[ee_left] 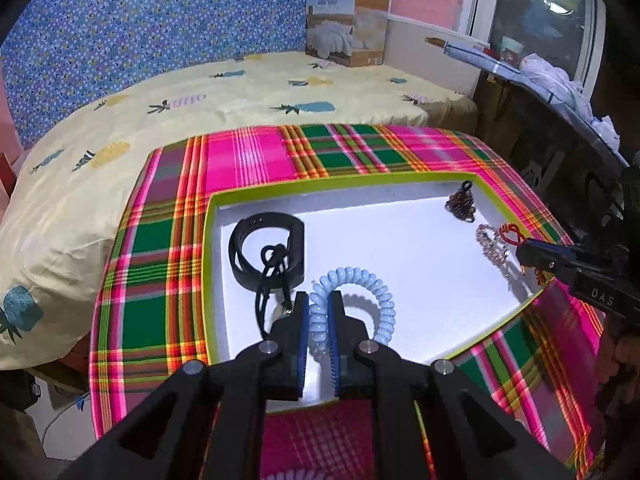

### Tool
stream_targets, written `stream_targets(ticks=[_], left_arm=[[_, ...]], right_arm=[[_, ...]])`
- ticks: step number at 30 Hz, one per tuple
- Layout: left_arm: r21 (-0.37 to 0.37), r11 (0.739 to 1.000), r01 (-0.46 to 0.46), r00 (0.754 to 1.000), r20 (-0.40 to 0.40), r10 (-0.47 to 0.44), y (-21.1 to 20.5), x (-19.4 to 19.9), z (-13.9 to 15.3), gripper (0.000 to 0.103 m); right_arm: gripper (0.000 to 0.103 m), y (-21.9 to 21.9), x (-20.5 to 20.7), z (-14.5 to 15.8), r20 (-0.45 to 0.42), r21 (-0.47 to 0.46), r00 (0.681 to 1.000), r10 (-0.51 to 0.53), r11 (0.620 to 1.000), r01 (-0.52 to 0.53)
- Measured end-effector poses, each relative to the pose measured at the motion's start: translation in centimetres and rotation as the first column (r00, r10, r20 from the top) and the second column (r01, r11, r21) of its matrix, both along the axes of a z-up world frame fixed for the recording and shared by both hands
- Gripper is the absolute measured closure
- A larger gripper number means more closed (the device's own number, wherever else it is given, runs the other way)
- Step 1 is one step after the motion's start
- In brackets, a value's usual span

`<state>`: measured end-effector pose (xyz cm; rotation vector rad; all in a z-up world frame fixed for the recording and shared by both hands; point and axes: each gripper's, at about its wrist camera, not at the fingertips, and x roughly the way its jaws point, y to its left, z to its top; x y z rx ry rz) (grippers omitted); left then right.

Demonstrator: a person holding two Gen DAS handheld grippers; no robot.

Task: Organize jewelry
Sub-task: 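Lower both items into the white box and open both tools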

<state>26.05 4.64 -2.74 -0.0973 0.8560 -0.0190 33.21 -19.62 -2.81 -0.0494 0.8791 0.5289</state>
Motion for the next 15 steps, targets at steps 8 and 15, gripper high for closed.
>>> stream_targets(ticks=[8, 15], left_arm=[[0.007, 1.000, -0.006, 0.999, -0.034, 0.006, 0.12, 0.51, -1.12, 0.093], [0.001, 1.000, -0.007, 0.999, -0.035, 0.007, 0.19, 0.43, -1.05, 0.093]], right_arm=[[0.090, 0.51, 0.21, -0.54, -0.012, -0.033, 1.000, 0.003, 0.999, -0.003], [0.087, 0.58, 0.11, -0.32, -0.023, -0.031, 1.000, 0.008, 0.999, -0.009]])
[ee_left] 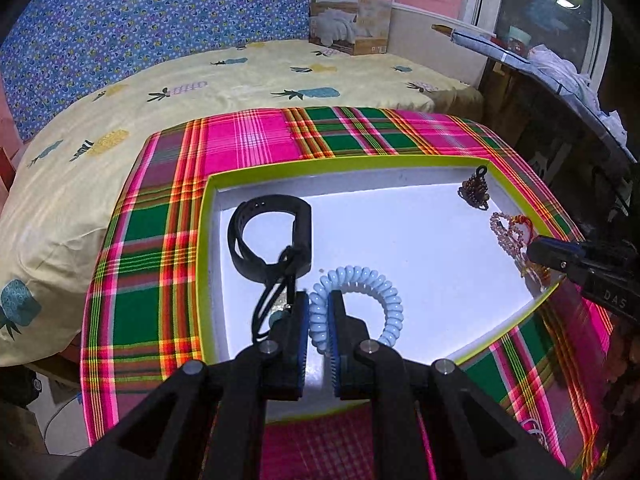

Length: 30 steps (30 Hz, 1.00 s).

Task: Organize jewelry
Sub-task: 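Lower both items into the white box and open both tools, then move both tools back over the remaining jewelry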

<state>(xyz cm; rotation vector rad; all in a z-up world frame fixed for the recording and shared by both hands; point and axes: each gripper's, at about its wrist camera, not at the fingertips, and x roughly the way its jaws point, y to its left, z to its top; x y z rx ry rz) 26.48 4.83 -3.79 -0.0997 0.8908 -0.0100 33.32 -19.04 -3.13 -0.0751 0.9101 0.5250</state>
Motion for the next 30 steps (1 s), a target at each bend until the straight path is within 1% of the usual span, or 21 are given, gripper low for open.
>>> stream_targets(ticks=[6, 14, 22, 30], left_arm=[[-0.005, 1.000, -0.003, 1.000, 0.011, 0.003, 0.2, -0.4, 0.3, 0.092], [-0.015, 1.000, 0.007, 0.998, 0.058, -0.006, 0.1, -2.3, 2.1, 0.092], [-0.034, 0.999, 0.002, 0.995, 0.103, 0.002, 0.3, -5.8, 3.8, 0.092], [-0.045, 0.999, -0.025, 0.993, 0.115, 0.030, 0.9, -10.5, 3.9, 0.092]], right_arm=[[0.080, -1.2, -1.0, 1.1, 0.033, 0.045, 0.999, -0.017, 0.999, 0.016], [0.080, -3.4, -2.6, 3.0, 0.063, 0.112, 0.996, -0.067, 0.992, 0.059], [0.080, -3.5, -5.9, 3.7, 0.077, 0.122, 0.996, -0.047, 0.992, 0.037], [0.080, -3.4, -10.0, 3.7, 0.074, 0.134, 0.997, -0.013, 0.991, 0.003]])
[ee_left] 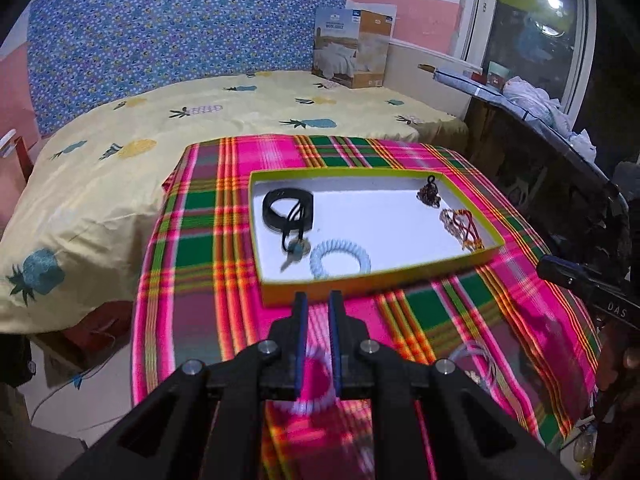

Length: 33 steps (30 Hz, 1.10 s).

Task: Organize jewelry
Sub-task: 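Move both tools back over the remaining jewelry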

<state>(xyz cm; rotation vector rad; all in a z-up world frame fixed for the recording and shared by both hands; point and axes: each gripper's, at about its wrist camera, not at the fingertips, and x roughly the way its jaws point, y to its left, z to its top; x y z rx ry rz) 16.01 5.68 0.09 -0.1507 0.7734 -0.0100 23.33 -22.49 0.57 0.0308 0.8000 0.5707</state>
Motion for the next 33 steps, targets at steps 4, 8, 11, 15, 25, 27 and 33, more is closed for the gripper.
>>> stream_targets(ticks=[4, 8, 11, 15, 25, 27, 33], left_arm=[[-0.012, 1.000, -0.009, 1.000, -0.004, 0.009, -0.1, -2.2, -0.4, 0.092], [-0.026, 1.000, -0.005, 1.000, -0.006, 0.005, -0.5, -4.0, -0.7, 0.092], [-0.032, 0.999, 0.003, 1.000, -0.006, -0.003, -0.9, -5.1, -0.8, 0.092], [-0.038, 0.999, 0.007, 1.000, -0.009, -0.007, -1.2, -6.2, -1.0, 0.083], [-0.060, 0.998, 0.014, 1.000, -0.012, -0.015, -1.4, -7.3, -1.4, 0.078], [-0.064, 0.998, 0.021, 1.000, -0.017, -0.022, -1.6, -7.2, -1.6, 0.077], [-0.071, 0.997, 0.042, 0.999, -0.030, -0.044, -2.3, -6.7, -2.1, 0.074]], right_arm=[[0.080, 0.1, -2.2, -0.5, -0.009, 0.007, 1.000, 0.017, 1.000, -0.017], [0.080, 0.1, -3.8, -1.2, -0.028, 0.008, 0.999, 0.031, 0.999, -0.031], [0.080, 0.1, -4.8, -1.7, -0.042, 0.005, 0.998, 0.037, 0.999, -0.037], [0.080, 0.1, -5.7, -1.8, -0.048, 0.008, 0.998, 0.042, 0.999, -0.041], [0.080, 1.0, -7.0, -2.2, -0.052, -0.003, 0.996, 0.071, 0.997, -0.072], [0.080, 1.5, -7.1, -2.3, -0.053, -0.009, 0.995, 0.080, 0.997, -0.081], [0.080, 2.4, -6.8, -3.0, -0.069, -0.023, 0.993, 0.099, 0.995, -0.101]])
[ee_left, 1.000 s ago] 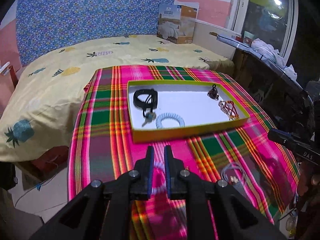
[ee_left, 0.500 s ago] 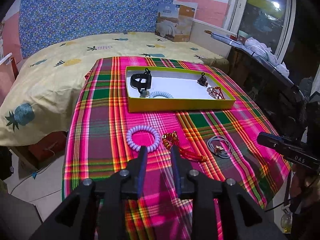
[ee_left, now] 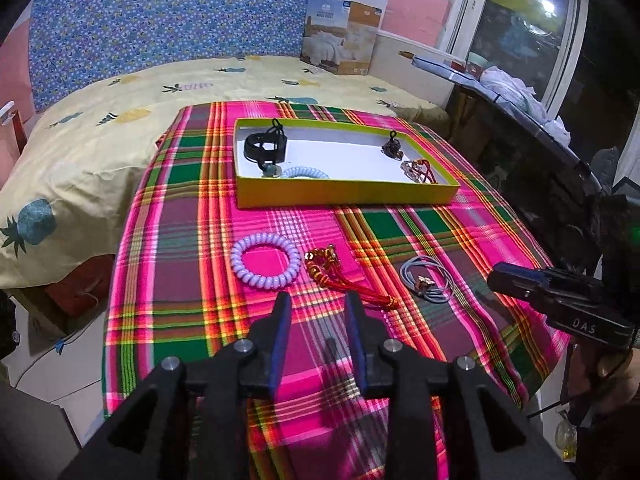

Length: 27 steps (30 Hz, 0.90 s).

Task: Organize jewelry
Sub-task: 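Move both tools back over the remaining jewelry, then grasp the gold chain with the left tool while the right tool grasps the grey flower cord bracelet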

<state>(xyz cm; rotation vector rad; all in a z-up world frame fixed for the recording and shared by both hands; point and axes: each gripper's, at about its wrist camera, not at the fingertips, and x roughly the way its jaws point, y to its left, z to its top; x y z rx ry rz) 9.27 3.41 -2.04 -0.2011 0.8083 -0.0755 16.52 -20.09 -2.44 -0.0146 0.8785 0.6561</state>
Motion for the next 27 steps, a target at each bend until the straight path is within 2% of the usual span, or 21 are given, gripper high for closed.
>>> stream_targets(ticks=[18, 27], left_arm=[[-0.017, 1.000, 0.016, 1.000, -0.023, -0.016, 0.0, 1.1, -1.2, 0.069], [-0.048, 0.999, 0.018, 0.999, -0.042, -0.020, 0.1, 2.0, -1.9, 0.068]], right_arm=[[0.079, 3.4, 0.2, -0.9, 0.013, -0.030, 0.995, 0.099, 0.995, -0.099], [0.078, 6.1, 0.6, -2.0, 0.026, -0.083, 0.985, 0.171, 0.982, -0.168]])
